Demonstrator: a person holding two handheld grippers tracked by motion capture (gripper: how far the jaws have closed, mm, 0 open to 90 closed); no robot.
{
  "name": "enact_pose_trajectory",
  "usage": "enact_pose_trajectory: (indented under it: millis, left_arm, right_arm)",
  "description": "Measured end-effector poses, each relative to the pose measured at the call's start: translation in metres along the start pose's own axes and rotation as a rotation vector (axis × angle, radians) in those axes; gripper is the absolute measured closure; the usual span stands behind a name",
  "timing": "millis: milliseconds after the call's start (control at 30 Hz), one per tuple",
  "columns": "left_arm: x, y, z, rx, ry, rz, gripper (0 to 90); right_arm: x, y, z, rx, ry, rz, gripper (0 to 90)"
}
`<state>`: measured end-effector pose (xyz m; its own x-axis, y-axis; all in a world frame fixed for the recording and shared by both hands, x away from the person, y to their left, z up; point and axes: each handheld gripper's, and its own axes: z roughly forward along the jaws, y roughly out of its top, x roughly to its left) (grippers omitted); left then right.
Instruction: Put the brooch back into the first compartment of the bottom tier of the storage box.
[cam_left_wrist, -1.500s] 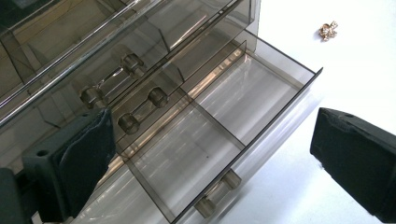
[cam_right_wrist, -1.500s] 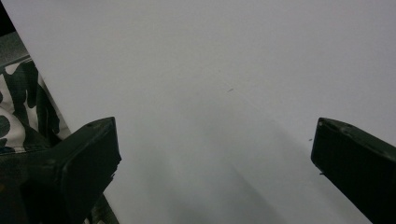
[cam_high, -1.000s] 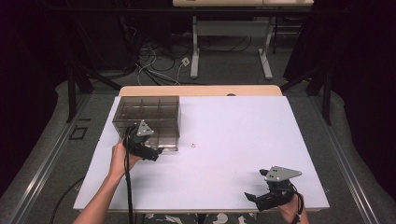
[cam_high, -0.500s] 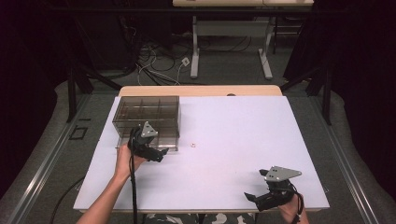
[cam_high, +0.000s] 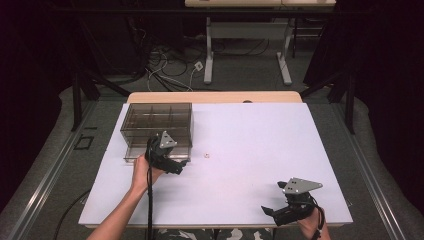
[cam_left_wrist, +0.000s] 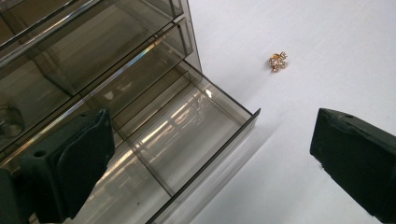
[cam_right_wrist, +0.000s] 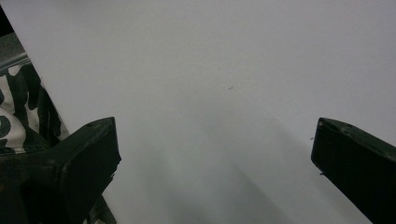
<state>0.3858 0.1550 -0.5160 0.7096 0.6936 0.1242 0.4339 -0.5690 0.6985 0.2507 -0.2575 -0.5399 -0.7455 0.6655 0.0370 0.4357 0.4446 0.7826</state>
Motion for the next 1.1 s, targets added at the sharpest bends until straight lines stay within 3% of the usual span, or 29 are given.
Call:
enact_pose_trajectory:
  millis: [633,1100]
  left_arm:
    - [-0.024,0.018,0.017,-0.035,-0.008,0.013,1.5]
    - [-0.045,0.03,0.041,-0.013,-0.044,-0.031,26.9]
  right_arm:
    - [-0.002,-0.001,0.001,-0.007,-0.001,0.004,0.3]
    - [-0.002,-0.001,0.001,-0.005,-0.004,0.007,0.4]
